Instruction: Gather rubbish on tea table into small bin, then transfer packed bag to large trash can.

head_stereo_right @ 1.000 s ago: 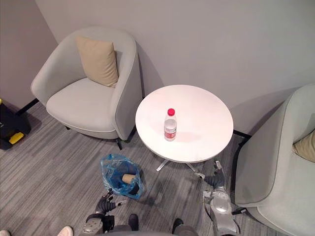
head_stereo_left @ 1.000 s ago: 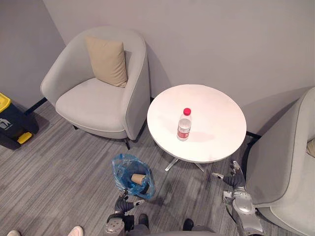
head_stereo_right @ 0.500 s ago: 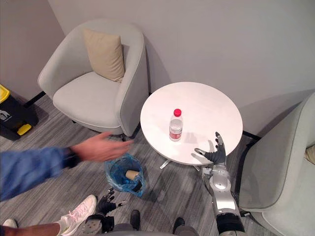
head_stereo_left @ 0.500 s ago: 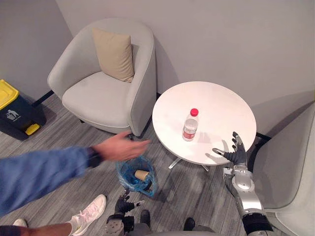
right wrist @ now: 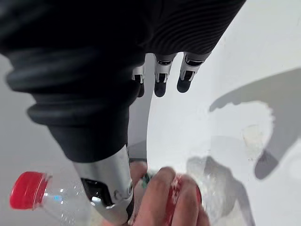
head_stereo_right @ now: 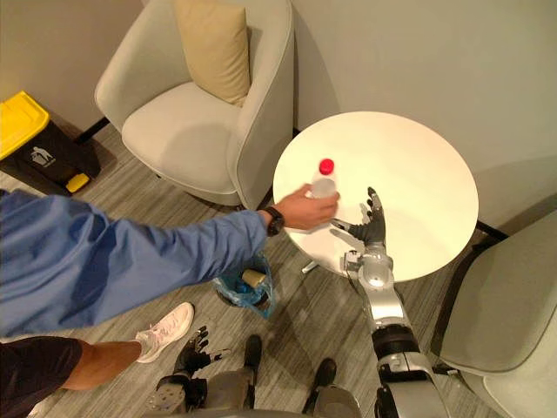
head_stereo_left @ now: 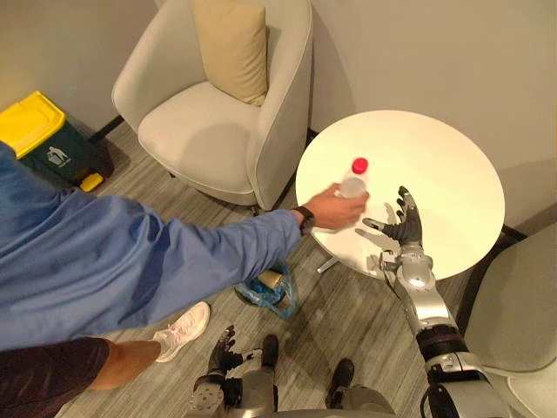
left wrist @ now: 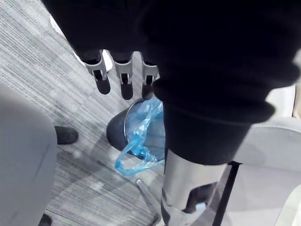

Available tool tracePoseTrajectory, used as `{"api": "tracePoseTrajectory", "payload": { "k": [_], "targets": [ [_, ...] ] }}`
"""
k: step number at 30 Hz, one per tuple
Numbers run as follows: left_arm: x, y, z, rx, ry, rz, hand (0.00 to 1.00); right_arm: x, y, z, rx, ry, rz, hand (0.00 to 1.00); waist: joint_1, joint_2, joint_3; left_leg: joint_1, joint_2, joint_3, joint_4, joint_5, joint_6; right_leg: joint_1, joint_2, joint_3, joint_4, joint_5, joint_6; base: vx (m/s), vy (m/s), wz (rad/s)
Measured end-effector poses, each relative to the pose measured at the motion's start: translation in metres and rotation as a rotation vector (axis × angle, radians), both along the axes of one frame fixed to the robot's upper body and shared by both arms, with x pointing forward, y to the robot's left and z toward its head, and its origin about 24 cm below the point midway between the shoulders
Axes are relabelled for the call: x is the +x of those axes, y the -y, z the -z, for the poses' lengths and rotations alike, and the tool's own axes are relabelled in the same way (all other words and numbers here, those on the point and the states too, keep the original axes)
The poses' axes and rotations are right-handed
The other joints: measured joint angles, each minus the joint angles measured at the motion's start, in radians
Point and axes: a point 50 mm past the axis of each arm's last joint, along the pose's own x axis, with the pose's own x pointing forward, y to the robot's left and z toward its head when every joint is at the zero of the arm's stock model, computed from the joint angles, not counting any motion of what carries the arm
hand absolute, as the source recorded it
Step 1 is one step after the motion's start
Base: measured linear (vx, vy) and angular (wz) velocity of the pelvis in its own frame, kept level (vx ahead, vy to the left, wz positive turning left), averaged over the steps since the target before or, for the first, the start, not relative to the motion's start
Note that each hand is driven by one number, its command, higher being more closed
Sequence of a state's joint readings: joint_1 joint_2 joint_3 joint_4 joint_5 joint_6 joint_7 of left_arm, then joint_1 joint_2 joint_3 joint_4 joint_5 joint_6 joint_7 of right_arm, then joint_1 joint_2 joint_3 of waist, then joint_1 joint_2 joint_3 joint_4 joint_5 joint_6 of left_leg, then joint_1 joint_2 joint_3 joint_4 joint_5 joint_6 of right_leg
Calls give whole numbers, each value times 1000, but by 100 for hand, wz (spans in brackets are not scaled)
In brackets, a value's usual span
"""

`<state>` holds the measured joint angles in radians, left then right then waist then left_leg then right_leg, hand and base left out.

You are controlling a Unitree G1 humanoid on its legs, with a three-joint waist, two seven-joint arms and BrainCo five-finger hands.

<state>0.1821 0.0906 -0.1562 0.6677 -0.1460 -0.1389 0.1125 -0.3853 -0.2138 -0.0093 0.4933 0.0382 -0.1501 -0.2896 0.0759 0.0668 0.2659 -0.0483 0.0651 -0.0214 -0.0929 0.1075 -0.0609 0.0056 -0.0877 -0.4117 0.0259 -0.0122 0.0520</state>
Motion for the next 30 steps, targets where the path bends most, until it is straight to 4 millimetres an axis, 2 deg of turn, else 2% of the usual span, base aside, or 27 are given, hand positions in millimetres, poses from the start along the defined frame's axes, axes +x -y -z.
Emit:
{"api": "tracePoseTrajectory", "payload": {
  "k": [18, 25, 30],
  "targets": [
    [7, 2, -5, -6, 33, 0, 0, 1, -4, -1, -4, 3, -17, 0, -4, 5, 36, -7, 2, 25, 0, 2, -3, -32, -7, 27, 32, -2, 1, -10, 6, -4],
    [7, 2, -5, -6, 34, 2, 0, -8, -1, 10, -6, -30, -15, 0, -3, 5, 36, -6, 1, 26, 0, 2, -3, -37, -10, 28, 46, -11, 3, 0, 0, 0],
    [7, 2, -5, -6, 34, 2, 0, -13, -2, 8, -15, -11, -22, 0, -3, 5, 36, 0, 1, 28, 0, 2, -3, -37, -13, 31, 55, -12, 4, 0, 0, 0]
  ]
}}
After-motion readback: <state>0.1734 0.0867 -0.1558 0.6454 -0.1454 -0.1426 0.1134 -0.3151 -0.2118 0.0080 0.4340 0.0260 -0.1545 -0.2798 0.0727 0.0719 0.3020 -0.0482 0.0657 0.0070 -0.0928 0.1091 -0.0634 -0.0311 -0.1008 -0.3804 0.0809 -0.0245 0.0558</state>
